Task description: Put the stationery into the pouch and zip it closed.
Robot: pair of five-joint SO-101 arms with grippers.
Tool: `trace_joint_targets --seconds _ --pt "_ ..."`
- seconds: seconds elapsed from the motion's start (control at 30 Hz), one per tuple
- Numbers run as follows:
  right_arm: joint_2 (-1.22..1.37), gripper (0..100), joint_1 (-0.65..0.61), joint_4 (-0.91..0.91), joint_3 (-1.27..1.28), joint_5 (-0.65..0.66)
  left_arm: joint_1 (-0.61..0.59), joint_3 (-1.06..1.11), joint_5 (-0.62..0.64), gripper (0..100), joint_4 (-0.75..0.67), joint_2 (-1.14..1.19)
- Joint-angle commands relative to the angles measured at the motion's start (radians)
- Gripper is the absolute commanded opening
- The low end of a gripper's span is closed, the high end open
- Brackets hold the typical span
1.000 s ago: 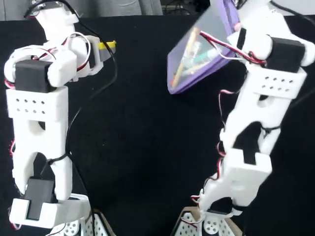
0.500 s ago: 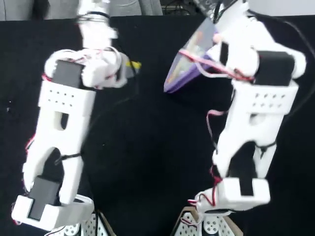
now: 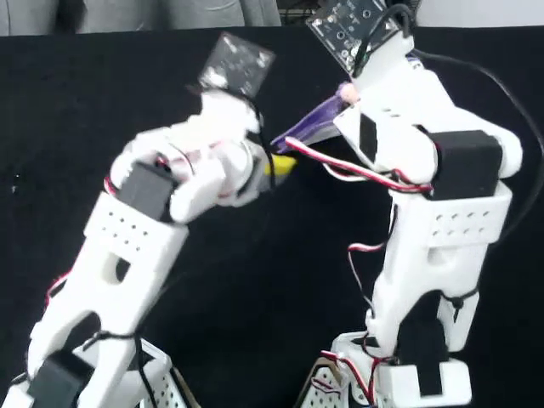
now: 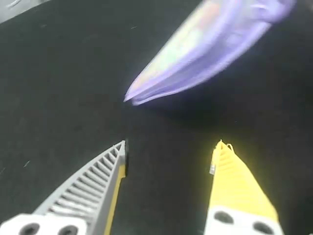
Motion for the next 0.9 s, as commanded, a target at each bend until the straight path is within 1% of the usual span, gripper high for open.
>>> trace_joint_targets --seconds 0.0,0.1,0.17,0.27,0.33,0.53,0.7,0.87 --pt "-0.091 1.1 -0.014 0.028 0.03 -0.012 0.062 0.185 -0.026 28 -0.213 -0.126" --pt "-0.136 1.1 -0.009 0.028 0.076 -0.008 0.099 0.348 -0.109 28 -0.37 -0.218" --pt "-0.166 1.1 -0.008 0.028 0.108 -0.006 0.116 0.438 -0.138 28 -0.471 -0.267" --pt "-0.209 1.1 -0.011 0.026 0.154 -0.006 0.12 0.524 -0.127 28 -0.611 -0.308" --pt "-0.231 1.1 -0.012 0.025 0.179 -0.006 0.116 0.553 -0.107 28 -0.678 -0.31" --pt "-0.278 1.1 -0.014 0.025 0.239 -0.005 0.119 0.564 -0.109 28 -0.764 -0.276" --pt "-0.309 1.1 -0.012 0.025 0.248 -0.005 0.122 0.507 -0.121 28 -0.836 -0.107" --pt "-0.321 1.1 -0.011 0.025 0.248 -0.003 0.171 0.394 -0.166 28 -0.836 0.043"
